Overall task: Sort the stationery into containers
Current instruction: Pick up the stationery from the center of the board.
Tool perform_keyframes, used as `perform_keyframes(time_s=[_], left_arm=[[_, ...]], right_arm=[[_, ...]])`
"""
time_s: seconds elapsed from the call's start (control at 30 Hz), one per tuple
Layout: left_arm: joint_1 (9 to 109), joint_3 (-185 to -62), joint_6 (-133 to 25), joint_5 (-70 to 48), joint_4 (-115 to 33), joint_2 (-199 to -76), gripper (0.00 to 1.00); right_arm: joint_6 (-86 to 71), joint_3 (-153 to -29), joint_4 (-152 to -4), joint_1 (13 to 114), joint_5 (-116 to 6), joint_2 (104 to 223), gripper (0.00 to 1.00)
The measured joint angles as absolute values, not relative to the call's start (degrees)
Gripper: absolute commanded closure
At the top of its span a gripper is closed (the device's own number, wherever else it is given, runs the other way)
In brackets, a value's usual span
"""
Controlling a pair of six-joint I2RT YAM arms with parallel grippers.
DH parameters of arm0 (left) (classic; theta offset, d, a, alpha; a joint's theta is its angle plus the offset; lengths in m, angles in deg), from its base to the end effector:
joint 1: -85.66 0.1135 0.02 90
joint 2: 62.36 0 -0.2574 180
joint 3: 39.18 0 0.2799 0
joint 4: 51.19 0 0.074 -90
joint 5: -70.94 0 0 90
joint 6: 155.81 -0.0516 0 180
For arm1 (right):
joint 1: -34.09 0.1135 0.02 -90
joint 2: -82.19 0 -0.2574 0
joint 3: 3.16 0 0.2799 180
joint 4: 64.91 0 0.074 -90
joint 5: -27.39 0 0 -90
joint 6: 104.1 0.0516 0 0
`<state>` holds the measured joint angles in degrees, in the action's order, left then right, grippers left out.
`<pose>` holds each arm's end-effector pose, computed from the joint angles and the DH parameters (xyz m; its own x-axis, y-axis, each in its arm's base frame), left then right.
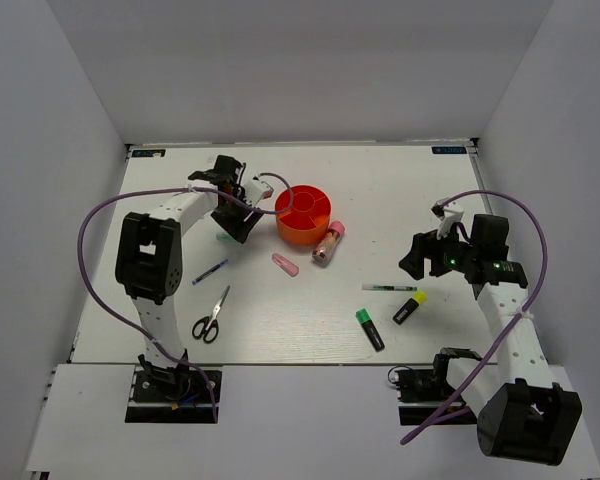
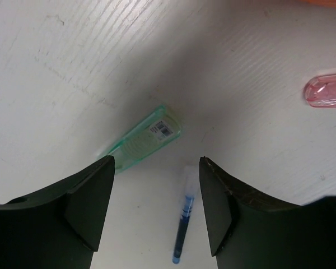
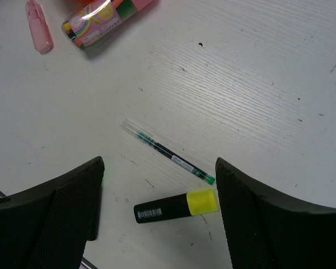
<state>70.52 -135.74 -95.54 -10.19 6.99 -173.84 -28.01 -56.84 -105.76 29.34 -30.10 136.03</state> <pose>0.4044 -0.1176 0.1614 -0.6526 0.6842 -0.3256 0.7197 0.6941 0.0160 0.2382 0.0080 0.2434 -0.5544 -0.1574 -0.8172 -0.4817 0.8614 0.1609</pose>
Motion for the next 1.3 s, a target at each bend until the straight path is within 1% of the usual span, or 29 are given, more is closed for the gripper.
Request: perform_keyframes(time_s=[0.03, 0.2, 0.33, 0.43, 0.47, 0.53, 0.57, 0.77, 0.9, 0.93, 1.0, 1.03, 1.07, 1.17, 1.3], left_arm=[[70.4, -135.7, -96.5, -10.3, 6.7, -174.1, 0.28], [70.3, -135.7, -99.9, -11.7, 4.5, -176.4, 0.28], [70.3, -135.7, -100.8, -12.5, 3.2, -179.1, 0.3], [70.3, -136.1, -101.2, -12.6, 2.5, -179.4, 0.36], [70.3, -136.1, -101.3, -12.6, 2.4, -179.5, 0.42], [70.3, -136.1, -101.3, -12.6, 2.2, -179.6, 0.51], [70.3, -136.1, -101.3, -12.6, 2.1, -179.6, 0.58], [70.2, -133.8, -100.8, -13.6, -1.1, -178.6, 0.76], [70.2, -129.8, -98.6, -14.8, -4.7, -176.0, 0.97], [70.4, -129.2, -97.4, -15.1, -5.1, -175.6, 1.0], [71.0, -127.9, -94.7, -15.3, -5.9, -174.6, 1.0], [71.5, -127.2, -93.4, -15.2, -6.1, -174.0, 1.0], [72.1, -126.5, -91.8, -15.1, -6.4, -173.2, 1.0], [73.6, -125.0, -86.6, -13.9, -6.5, -169.7, 1.0], [74.2, -124.1, -78.6, -10.3, -9.2, -161.0, 1.0]], right_arm=[[-28.0, -56.8, -105.8, 29.3, -30.1, 136.2, 0.16], [-28.0, -56.9, -105.9, 29.3, -30.7, 136.4, 0.16], [-28.0, -57.0, -105.9, 29.3, -31.1, 136.4, 0.16], [-28.0, -57.0, -105.9, 29.3, -31.4, 136.7, 0.16], [-28.1, -57.0, -105.9, 29.3, -31.5, 136.8, 0.16], [-28.1, -57.0, -105.9, 29.3, -31.8, 137.0, 0.16], [-28.1, -57.0, -105.9, 29.3, -32.0, 137.0, 0.15], [-28.0, -57.0, -105.9, 29.3, -32.5, 137.0, 0.15], [-28.0, -57.0, -105.9, 29.3, -32.5, 137.0, 0.15], [-28.1, -57.0, -105.9, 29.3, -32.5, 137.0, 0.15], [-28.0, -57.0, -105.9, 29.3, -32.4, 137.0, 0.15], [-28.1, -57.0, -105.9, 29.3, -32.4, 137.0, 0.21], [-28.2, -57.0, -105.9, 29.3, -32.3, 137.0, 0.46], [-29.0, -57.0, -106.0, 29.3, -31.5, 137.0, 1.0], [-28.7, -57.0, -106.3, 29.3, -30.5, 137.0, 1.0]])
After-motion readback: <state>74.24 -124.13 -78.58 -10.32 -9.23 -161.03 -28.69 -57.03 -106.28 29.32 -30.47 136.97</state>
